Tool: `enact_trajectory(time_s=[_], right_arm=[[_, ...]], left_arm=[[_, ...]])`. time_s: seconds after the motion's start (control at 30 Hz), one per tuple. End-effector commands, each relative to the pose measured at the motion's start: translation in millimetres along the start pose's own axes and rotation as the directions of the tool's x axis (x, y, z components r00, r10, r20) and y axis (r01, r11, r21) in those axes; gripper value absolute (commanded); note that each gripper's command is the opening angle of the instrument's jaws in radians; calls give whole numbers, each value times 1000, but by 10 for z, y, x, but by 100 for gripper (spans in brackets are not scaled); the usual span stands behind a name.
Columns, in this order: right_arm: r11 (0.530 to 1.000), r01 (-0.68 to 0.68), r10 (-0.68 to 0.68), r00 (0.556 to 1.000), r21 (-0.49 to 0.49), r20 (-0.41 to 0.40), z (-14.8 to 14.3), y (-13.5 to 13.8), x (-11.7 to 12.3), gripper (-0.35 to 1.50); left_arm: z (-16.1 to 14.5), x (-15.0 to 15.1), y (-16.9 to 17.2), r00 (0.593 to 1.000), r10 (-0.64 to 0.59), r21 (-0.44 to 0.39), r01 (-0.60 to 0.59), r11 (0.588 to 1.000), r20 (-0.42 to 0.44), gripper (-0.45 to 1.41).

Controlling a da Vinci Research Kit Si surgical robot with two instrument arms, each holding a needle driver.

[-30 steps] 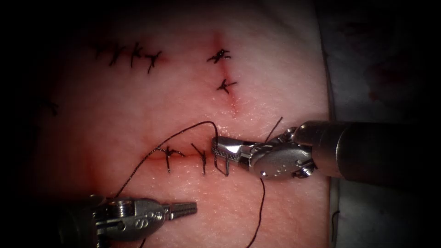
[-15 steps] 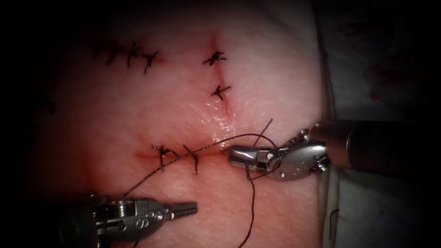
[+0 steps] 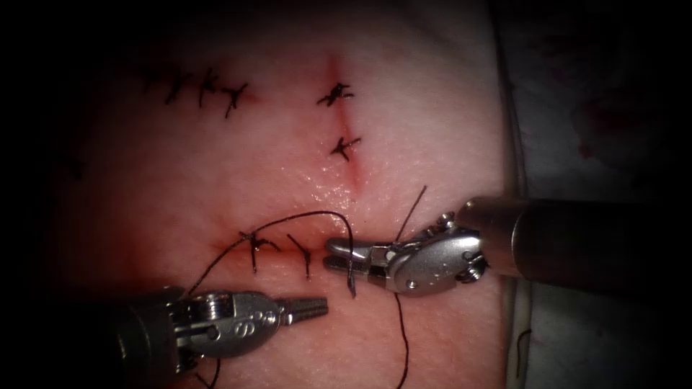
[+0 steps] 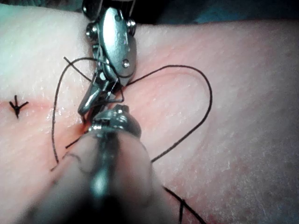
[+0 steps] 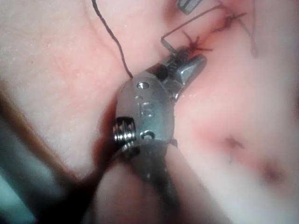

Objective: Wound Closure
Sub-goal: Throw the needle through the top of the incision with the right needle driver.

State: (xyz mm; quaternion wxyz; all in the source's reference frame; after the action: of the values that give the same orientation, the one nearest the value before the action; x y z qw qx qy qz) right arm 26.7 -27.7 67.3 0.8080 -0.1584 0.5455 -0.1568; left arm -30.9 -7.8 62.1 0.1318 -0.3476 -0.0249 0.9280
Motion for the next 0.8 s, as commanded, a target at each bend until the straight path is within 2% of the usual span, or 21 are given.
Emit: enact_trajectory(time_s=[0.03,0.17,0.4,0.8], right_arm=[[1000,5,-5,1000,-4,-2,15,1,-4,-35],[1000,8,-7,1000,-16,25,9,-13,-16,-35],[1000,-15,16,998,-27,65,-13,-30,-34,-35],[998,-69,67,992,10,111,-4,-41,-38,-35]], left_arm=[[17,-2,1,1000,4,9,-4,1000,1,-45],[28,-16,13,1000,25,11,-25,1000,20,-45],[24,-21,24,999,33,5,-33,999,30,-45],[20,-13,35,999,25,-1,-25,1000,25,-45]])
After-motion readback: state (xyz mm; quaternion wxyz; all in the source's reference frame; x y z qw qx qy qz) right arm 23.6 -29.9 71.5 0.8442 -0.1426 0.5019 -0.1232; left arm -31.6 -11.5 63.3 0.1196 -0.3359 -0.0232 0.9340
